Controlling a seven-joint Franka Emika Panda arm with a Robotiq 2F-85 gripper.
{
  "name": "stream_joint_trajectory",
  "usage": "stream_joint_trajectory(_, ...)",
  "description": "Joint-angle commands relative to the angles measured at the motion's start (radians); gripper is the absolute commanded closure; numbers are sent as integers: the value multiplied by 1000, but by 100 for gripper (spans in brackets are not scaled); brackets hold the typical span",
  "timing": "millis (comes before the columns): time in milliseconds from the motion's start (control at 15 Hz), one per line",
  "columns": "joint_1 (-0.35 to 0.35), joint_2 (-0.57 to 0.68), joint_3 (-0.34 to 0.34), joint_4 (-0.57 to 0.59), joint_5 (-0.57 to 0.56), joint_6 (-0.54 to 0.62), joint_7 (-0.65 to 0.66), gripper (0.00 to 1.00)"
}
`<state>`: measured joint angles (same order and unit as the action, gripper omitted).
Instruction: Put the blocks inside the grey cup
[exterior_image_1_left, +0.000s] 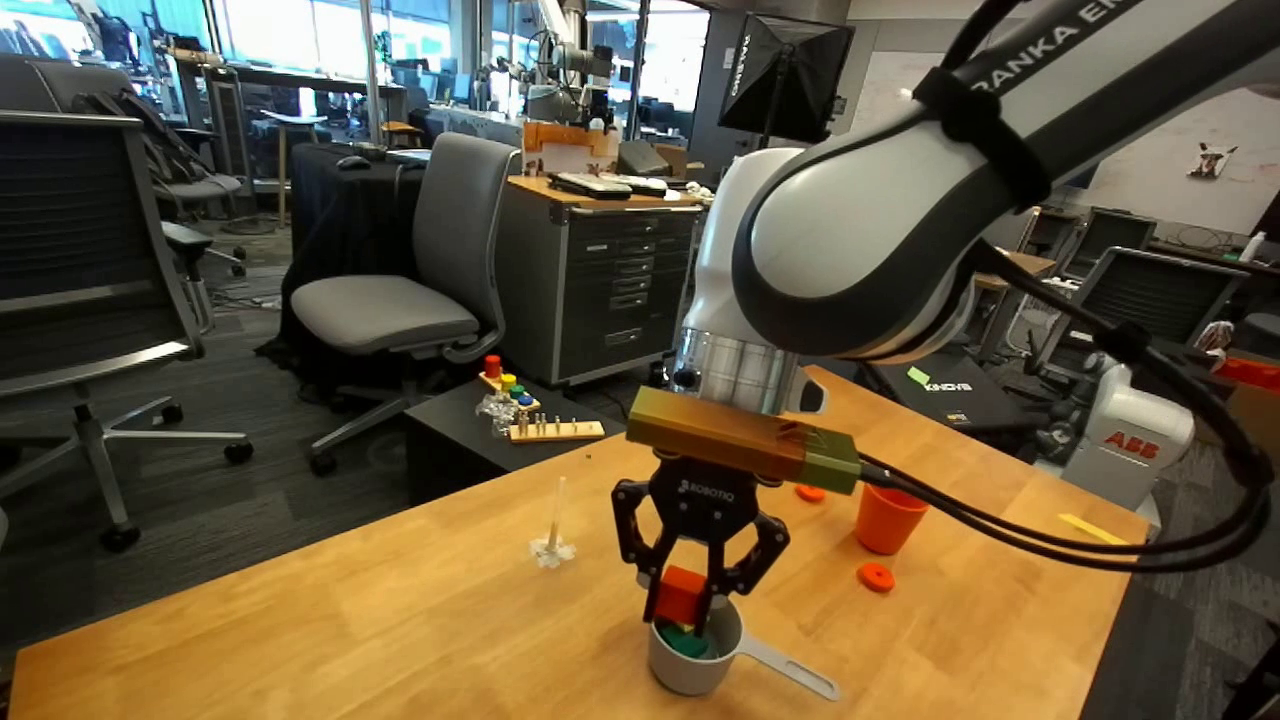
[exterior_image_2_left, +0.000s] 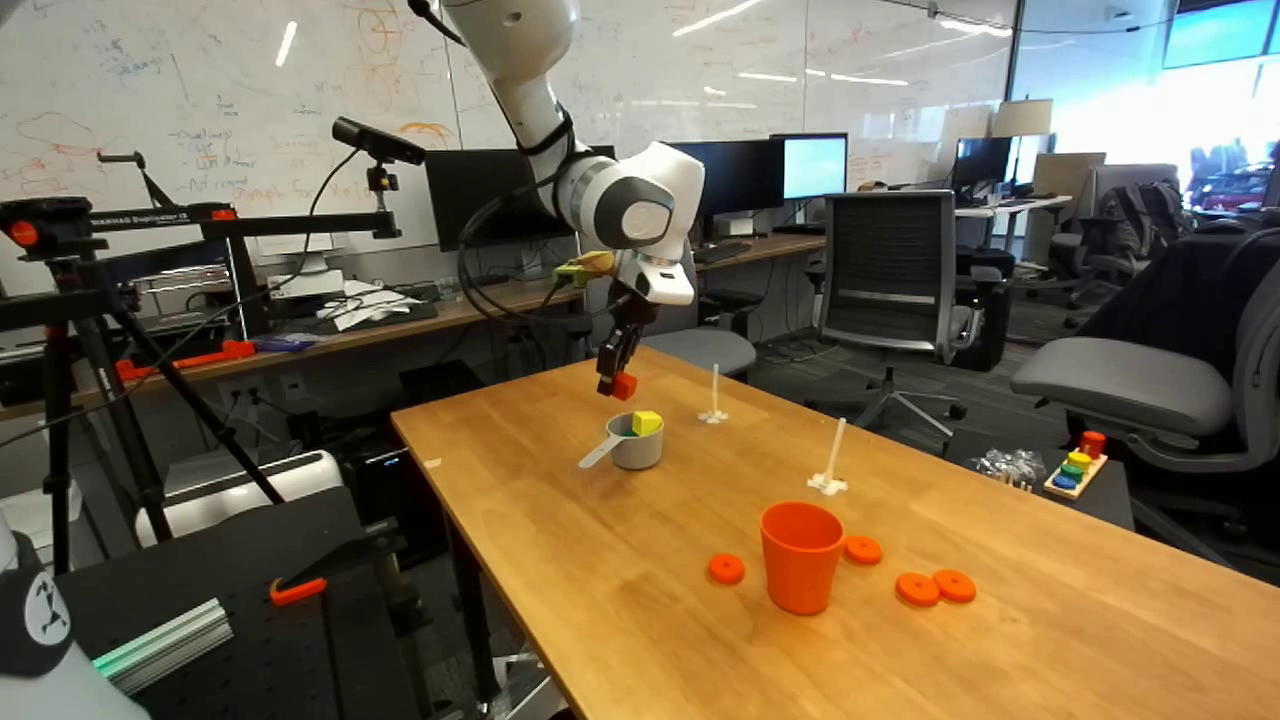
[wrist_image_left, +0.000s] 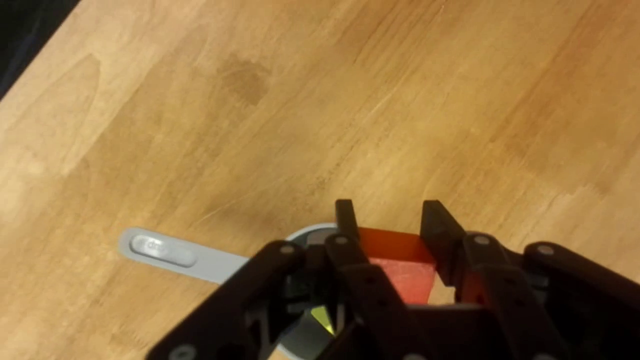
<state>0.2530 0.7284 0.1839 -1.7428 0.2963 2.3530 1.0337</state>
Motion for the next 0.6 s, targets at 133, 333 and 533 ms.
stream_joint_trajectory(133, -26, -82, 11, -114, 76, -39, -62, 87)
stream_joint_trajectory(333, -38, -83, 5, -132, 90, -42, -106, 87)
stream_joint_trajectory(533, -48, -71, -2, -133, 90, -45, -144, 87)
